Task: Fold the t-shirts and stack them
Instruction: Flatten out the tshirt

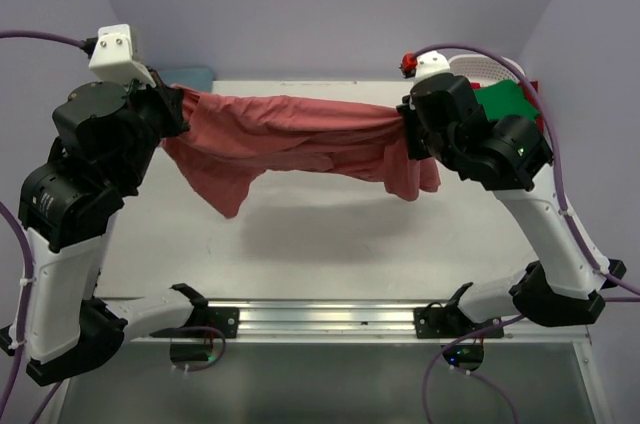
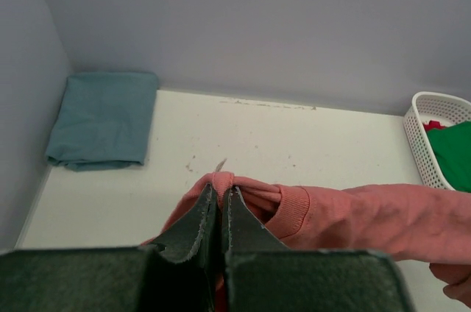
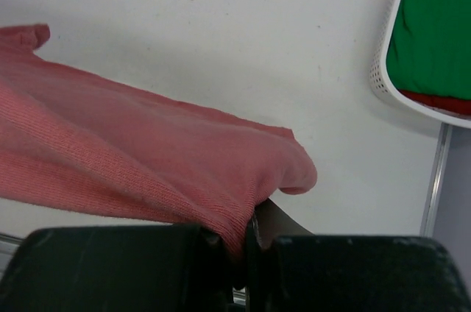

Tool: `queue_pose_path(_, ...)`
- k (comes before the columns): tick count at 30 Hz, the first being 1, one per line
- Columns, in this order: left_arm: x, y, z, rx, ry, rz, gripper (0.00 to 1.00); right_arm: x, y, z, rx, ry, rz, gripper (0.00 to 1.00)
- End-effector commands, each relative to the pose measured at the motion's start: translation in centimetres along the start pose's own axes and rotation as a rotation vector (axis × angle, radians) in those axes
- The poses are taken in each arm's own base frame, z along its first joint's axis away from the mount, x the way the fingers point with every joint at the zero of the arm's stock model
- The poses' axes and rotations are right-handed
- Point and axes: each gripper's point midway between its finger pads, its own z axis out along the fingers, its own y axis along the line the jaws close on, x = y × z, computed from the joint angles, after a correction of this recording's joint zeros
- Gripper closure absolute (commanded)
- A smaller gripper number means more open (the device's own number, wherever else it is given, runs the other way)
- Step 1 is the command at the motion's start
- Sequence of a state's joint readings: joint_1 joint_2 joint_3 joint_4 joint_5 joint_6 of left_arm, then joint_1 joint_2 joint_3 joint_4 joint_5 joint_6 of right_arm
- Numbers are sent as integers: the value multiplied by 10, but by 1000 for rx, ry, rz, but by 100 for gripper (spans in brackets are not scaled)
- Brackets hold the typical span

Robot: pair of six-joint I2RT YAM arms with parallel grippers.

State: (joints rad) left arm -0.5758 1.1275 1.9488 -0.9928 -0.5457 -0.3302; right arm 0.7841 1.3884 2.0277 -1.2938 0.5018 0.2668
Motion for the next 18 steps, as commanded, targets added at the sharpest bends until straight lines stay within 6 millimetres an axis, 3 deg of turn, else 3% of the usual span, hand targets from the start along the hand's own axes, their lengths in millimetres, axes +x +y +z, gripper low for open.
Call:
queue_pose_path(1, -19, 12, -15, -31, -45, -33, 100, 15, -3, 0, -3, 73, -72, 100)
queue_pose_path(3, -21, 5, -18, 12, -32, -49, 100, 18, 6, -4, -61, 90, -67, 100)
queue_pose_path(6, -28, 1, -26, 45, -43, -73, 100, 6, 4, -13, -71, 38, -30, 100)
queue_pose_path(8, -18, 2, -12, 12, -33, -49, 100, -1, 1, -8, -47, 12, -25, 100)
queue_pose_path(9, -10, -2, -3, 11, -19, -35, 100, -3, -4, 5, -11, 31, -19, 100)
queue_pose_path(10, 11, -8, 13, 11, 30, 2, 100, -6, -4, 11, -13, 38, -10, 100)
queue_pose_path(11, 16, -19, 24, 43, 36, 13, 100, -10, -6, 21, -3, 39, -1, 100)
queue_pose_path(12, 36, -27, 44, 42, 89, 44, 100, -11, -16, 34, 35, 54, 10, 100)
queue_pose_path(14, 47, -36, 67, 100, 122, 39, 100, -13, -27, 64, 98, 95, 32, 100)
queue_pose_path(16, 75, -27, 96, 97, 195, 34, 100, -9, -29, 90, 125, 141, 41, 100)
queue_pose_path(18, 91, -5, 122, 66, 229, -5, 100, -4, -30, 108, 117, 168, 59, 100)
